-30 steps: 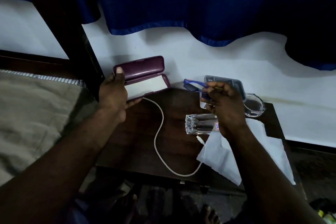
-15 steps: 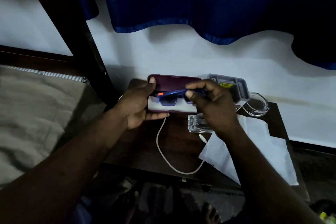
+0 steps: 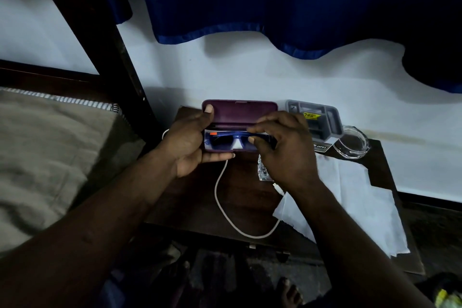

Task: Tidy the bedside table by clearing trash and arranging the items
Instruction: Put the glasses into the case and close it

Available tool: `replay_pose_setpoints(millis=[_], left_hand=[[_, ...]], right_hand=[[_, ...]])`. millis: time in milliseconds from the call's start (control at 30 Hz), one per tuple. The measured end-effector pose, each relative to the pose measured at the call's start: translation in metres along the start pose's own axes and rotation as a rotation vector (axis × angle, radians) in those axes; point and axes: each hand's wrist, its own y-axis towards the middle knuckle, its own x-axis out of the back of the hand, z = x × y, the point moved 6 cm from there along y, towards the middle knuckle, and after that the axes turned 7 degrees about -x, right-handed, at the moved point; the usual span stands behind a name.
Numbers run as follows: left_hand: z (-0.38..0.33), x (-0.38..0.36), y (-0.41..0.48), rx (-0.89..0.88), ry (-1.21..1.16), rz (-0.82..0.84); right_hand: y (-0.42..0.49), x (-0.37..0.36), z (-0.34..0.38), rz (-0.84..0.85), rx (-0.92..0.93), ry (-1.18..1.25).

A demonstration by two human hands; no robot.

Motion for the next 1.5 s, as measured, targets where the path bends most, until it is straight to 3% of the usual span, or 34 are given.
replay_pose_setpoints(millis=[267, 367, 500, 633, 733, 900, 1100, 1333, 1500], left_hand=[[0.003, 0.000, 0.001, -0.005, 0.000, 0.006], [0.004, 0.001, 0.002, -0.008, 0.005, -0.002], [0.001, 0.002, 0.002, -0.004, -0.020, -0.018], [0.003, 0.001, 0.003, 0.010, -0.034, -0.005], [0.004, 0.000, 0.002, 0.042, -0.053, 0.003], [0.000, 0.003, 0.000, 0.100, -0.169, 0.043], [0.002, -0.002, 0.000, 0.112, -0.116, 0.032], [0.001, -0.004, 0.001, -0.006, -0.030, 0.016], [-0.004, -0.007, -0.002, -0.051, -0.027, 0.027]], right_hand=[[0.000, -0.003, 0.000, 0.008, -0.038, -0.021], [0.002, -0.004, -0.009, 0.058, -0.214, 0.178], [0.003, 0.009, -0.028, -0.087, -0.512, 0.438], [-0.004, -0.010, -0.039, 0.209, -0.798, 0.743], [-0.006, -0.017, -0.032, 0.309, -0.796, 0.907], [-0.006, -0.016, -0.037, 0.264, -0.846, 0.930], [-0.007, -0.019, -0.036, 0.268, -0.928, 1.114], [-0.008, -0.022, -0.037, 0.228, -0.967, 1.153], [-0.011, -0.027, -0.030, 0.339, -1.016, 1.123]])
